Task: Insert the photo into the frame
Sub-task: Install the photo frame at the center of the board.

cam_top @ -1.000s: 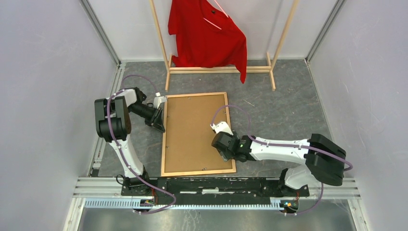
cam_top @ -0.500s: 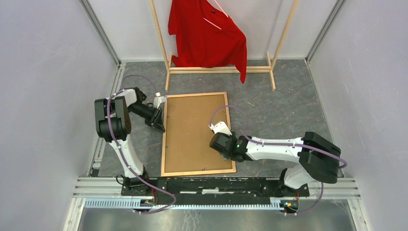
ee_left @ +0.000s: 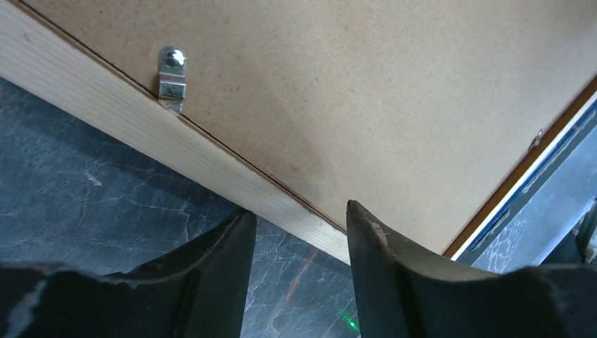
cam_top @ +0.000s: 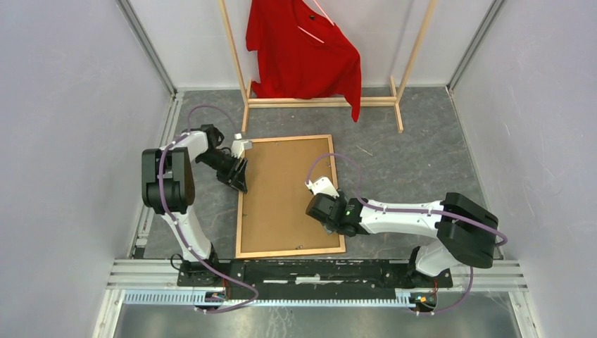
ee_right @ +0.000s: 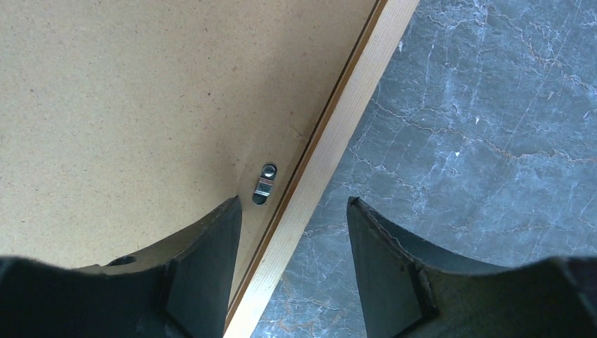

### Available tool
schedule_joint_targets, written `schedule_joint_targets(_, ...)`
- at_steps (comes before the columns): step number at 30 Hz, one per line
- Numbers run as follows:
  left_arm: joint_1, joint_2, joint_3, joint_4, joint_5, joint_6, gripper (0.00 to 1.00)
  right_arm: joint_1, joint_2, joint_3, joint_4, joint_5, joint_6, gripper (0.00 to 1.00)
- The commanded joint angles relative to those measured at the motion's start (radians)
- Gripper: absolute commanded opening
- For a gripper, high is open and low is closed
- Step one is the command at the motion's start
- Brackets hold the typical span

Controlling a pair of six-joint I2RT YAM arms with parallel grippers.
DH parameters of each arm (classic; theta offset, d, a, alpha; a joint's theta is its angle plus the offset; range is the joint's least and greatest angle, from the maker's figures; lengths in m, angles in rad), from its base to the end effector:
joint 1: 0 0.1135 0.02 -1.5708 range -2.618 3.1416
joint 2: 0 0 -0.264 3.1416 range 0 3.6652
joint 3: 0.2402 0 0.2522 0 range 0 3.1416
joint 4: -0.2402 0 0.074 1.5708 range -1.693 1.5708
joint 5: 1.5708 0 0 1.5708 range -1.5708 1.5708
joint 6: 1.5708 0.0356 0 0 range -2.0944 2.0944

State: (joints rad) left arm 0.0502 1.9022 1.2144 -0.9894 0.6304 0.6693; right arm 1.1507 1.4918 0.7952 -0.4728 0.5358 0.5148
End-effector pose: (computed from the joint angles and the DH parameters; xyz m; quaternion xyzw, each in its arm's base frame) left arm 0.3230 -0.0048 0.1518 0.2735 0.9093 -0.3076 0.0617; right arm 0.1253 0.2358 0.1692 -0.2453 0.9141 -0.0323 0.3212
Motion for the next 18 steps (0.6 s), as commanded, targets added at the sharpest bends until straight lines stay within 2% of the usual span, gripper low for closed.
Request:
schedule_joint_targets(1,-0.010,-0.040,-0.039,0.130,-0.130,-0.118,0.55,-0.001,-0.008,0.023,0.003,0.037,0.002,0.63)
schedule_joint_targets(4,-0.013,-0.051,-0.060,0.174,-0.204,-0.146,0.49,0.000,-0.013,0.019,-0.002,0.045,0.003,0.63)
schedule_joint_targets(18,-0.087,-0.082,-0.125,0.249,-0.311,-0.156,0.42,0.000,0.005,0.041,-0.021,0.092,0.001,0.63)
